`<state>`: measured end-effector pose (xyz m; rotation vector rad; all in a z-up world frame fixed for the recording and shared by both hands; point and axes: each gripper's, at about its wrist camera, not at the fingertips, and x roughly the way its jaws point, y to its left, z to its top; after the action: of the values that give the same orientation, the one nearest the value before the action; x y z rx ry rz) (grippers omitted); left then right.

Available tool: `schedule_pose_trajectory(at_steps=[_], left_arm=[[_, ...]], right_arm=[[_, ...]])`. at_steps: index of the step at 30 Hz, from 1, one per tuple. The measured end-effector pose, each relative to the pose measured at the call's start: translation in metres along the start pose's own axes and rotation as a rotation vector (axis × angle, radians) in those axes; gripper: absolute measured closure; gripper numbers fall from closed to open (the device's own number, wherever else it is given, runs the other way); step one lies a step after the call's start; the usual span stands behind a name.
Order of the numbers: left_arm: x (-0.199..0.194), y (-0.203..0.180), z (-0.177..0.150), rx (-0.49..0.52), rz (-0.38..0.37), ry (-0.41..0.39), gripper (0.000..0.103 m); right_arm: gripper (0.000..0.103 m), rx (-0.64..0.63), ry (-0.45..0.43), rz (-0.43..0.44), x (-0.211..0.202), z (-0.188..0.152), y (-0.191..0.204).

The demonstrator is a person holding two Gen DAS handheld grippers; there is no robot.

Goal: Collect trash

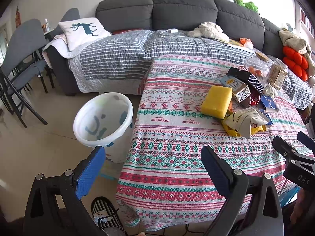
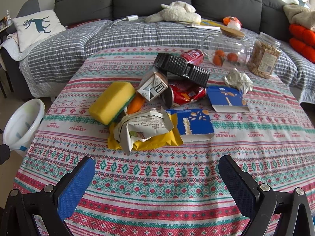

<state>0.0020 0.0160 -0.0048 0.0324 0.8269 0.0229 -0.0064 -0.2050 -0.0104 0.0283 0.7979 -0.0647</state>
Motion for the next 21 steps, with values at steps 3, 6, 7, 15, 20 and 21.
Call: schedule_pose_trajectory(at_steps=[3, 6, 7, 15, 20, 21], left_arm=[[0.0001, 0.0007, 0.0008, -0.002, 0.0, 0.002, 0.004], [0.001, 0.0011, 0.0012, -0.005, 0.001, 0.008, 0.004], [0.0013, 0.0014, 0.0014, -0.006, 0.0, 0.008, 0.004], [-0.0002, 0.0045, 0.003, -0.019, 0.003, -0.003, 0.004], [-0.0009, 0.0055, 0.0026, -0.019, 0.002, -0.004, 0.004], [-0.001, 0.0055, 0.0026, -0.019, 0.001, -0.004, 0.004]], right_arm=[[0.0, 0.002, 0.001, 0.001, 0.0001, -0.0001, 0.0001], [0.0, 0.006, 0.001, 0.001, 0.0004, 0.0, -0.0006], [0.0, 0.008, 0.001, 0.002, 0.0004, 0.0001, -0.0011], [0.0, 0.027, 0.005, 0.007, 0.0015, 0.0008, -0.0042], [0.0, 0.029, 0.005, 0.011, 0.0008, 0.0006, -0.0036], [0.0, 0.029, 0.005, 0.011, 0.0007, 0.0007, -0.0035]])
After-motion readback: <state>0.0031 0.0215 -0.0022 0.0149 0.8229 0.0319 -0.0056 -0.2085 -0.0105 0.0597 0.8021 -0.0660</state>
